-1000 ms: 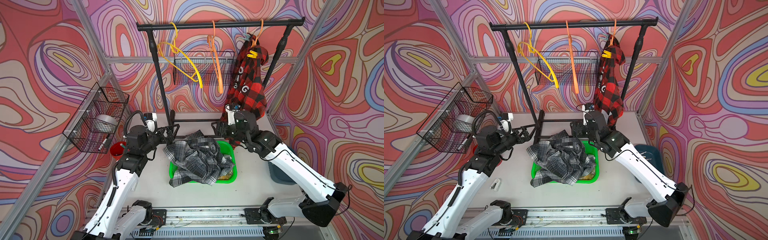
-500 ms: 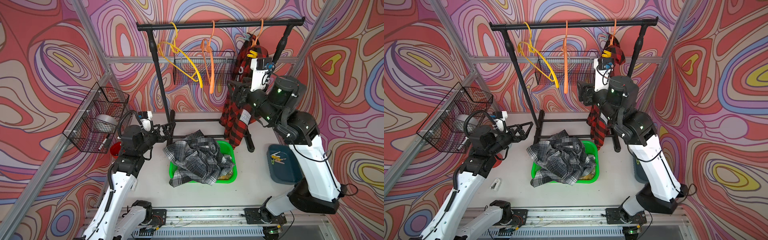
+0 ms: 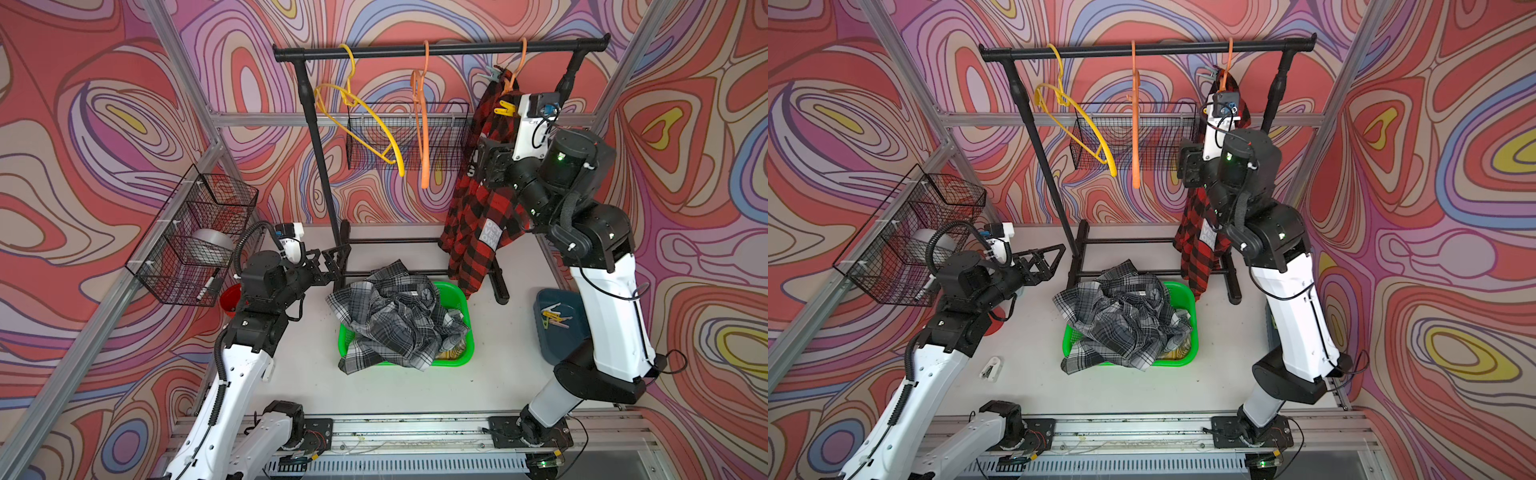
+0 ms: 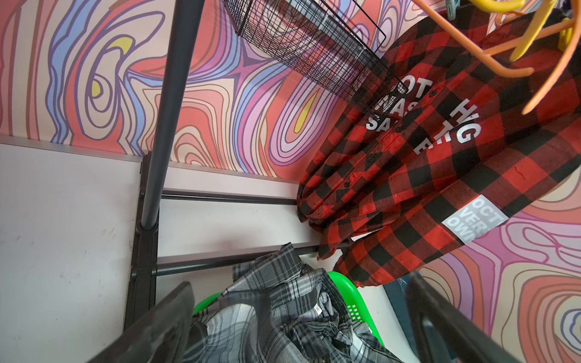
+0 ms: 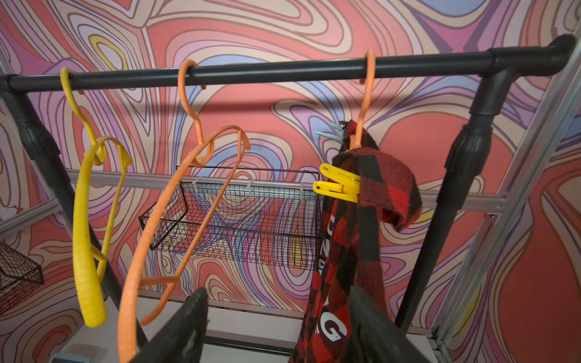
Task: Remove the clothespins securing long-sleeve shirts to the hanger
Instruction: Adjust the long-sleeve shirt at the bin.
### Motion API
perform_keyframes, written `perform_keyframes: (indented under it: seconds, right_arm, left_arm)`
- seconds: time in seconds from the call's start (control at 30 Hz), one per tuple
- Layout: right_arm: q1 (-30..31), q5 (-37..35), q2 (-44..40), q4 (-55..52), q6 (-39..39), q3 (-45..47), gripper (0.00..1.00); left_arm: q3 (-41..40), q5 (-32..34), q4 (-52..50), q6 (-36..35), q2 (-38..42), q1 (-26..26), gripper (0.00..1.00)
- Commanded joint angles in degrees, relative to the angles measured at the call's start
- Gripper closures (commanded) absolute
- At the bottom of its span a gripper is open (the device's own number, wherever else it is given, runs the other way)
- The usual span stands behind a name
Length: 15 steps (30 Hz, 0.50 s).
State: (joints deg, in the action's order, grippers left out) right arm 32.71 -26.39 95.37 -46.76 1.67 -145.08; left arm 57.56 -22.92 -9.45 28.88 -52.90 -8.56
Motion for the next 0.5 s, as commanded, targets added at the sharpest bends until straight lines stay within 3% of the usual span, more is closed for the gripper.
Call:
perform_keyframes:
  seconds: [0.0, 0.23, 0.47]
  right_arm:
    - [0.01, -3.36, -3.44, 1.44, 1.21, 1.43, 0.29]
    - [-5.00, -1.25, -6.15, -2.58, -1.73, 2.67, 0.28]
    - [-13.84, 11.88, -2.08, -6.33, -7.79, 1.73, 0.26]
  left_arm:
    - [0.46, -1.34, 0.57, -0.02, 0.61, 0.40, 0.00]
    - [-0.95, -2.29, 1.54, 0.39, 0.18, 0.38, 0.00]
    - [-0.96, -3.71, 1.12, 1.36, -0.84, 0.57, 0.00]
